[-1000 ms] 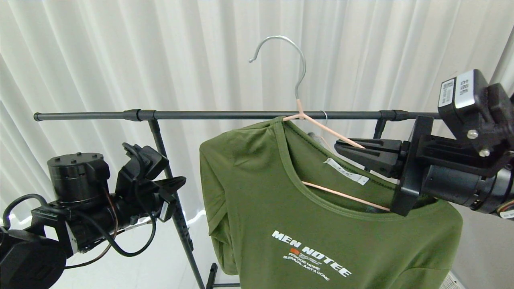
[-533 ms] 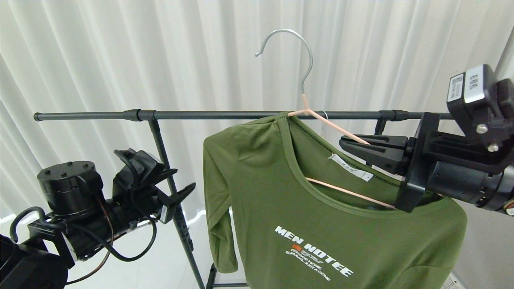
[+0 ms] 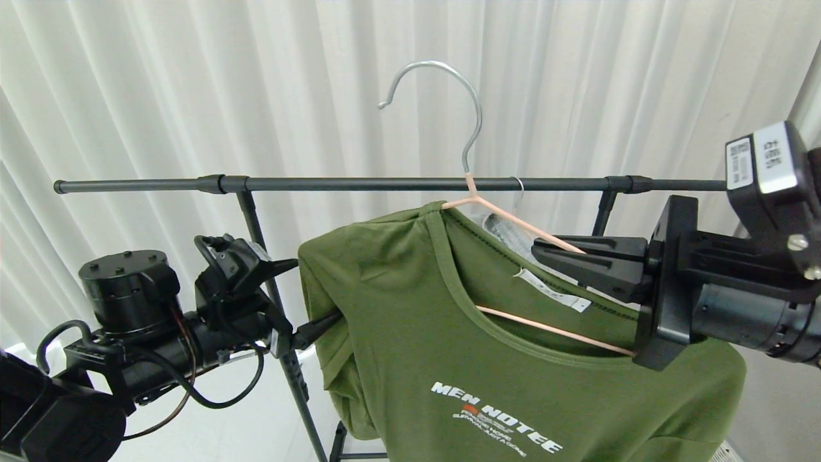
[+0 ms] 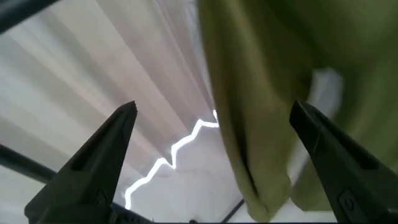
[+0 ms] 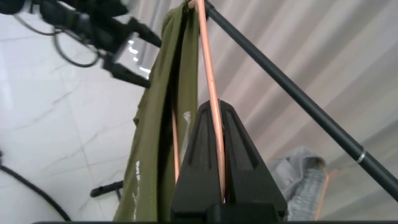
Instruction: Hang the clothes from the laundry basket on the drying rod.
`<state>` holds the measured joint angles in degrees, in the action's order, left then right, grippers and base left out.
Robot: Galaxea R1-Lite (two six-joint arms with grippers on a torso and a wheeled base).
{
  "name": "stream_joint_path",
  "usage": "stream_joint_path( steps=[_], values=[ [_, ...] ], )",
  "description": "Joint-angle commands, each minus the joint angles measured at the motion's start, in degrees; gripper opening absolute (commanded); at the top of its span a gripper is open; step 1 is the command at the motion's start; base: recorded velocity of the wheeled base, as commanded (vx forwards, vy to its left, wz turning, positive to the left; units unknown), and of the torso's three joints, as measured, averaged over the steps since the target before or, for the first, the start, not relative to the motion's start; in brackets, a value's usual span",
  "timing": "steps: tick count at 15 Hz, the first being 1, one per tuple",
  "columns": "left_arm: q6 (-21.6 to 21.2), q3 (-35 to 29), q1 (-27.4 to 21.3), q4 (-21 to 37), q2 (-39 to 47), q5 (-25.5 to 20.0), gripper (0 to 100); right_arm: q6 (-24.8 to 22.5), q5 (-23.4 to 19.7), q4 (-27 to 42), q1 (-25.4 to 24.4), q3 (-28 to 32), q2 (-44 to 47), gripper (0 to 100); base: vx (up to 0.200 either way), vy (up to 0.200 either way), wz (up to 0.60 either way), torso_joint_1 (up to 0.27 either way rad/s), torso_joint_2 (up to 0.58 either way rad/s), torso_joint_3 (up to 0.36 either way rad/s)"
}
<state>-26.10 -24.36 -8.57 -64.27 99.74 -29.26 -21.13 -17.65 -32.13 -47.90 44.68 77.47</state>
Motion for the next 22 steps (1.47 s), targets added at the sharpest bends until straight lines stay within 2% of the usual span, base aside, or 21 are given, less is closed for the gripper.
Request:
stream_joint_path(
  steps=[1,4,6,9,15,16,19,22],
  values=[
    [-0.18,-0.87,-0.04,0.02,2.21,-0.27,0,-0.06,-0.01,-0.03,-1.76,-0.12,-0.3,0,0.0,0.0,0.0,0.0,0.0,0.0],
    [-0.27,-0.69,0.04,0.02,2.3,-0.36,0,0.03,0.07,-0.03,-0.62,-0.03,-0.39,0,0.0,0.0,0.0,0.0,0.0,0.0],
    [-0.36,2.74,3.47,-0.95,1.95,-0.36,0,0.03,0.07,-0.03,0.52,-0.21,-1.36,0,0.0,0.0,0.0,0.0,0.0,0.0],
    [-0.44,6.87,7.78,-6.57,2.65,-0.36,0,0.38,0.07,-0.03,1.4,-0.12,-1.97,0,0.0,0.0,0.0,0.0,0.0,0.0],
    [-0.62,9.77,9.89,-7.71,2.47,-0.45,0,0.38,0.07,-0.03,2.11,0.23,-2.06,0,0.0,0.0,0.0,0.0,0.0,0.0],
    [-0.62,9.77,9.71,-8.24,2.47,-0.89,100,0.47,0.16,-0.03,2.11,0.23,-1.89,0,0.0,0.0,0.0,0.0,0.0,0.0],
    [0.0,9.77,9.19,-9.12,2.56,-1.33,100,0.56,0.16,-0.03,2.37,0.32,-1.62,0,0.0,0.0,0.0,0.0,0.0,0.0],
    [4.57,11.17,8.83,-9.3,0.63,-1.33,100,5.83,1.04,-0.03,3.16,0.94,-1.09,0,0.0,0.0,0.0,0.0,0.0,0.0]
  ],
)
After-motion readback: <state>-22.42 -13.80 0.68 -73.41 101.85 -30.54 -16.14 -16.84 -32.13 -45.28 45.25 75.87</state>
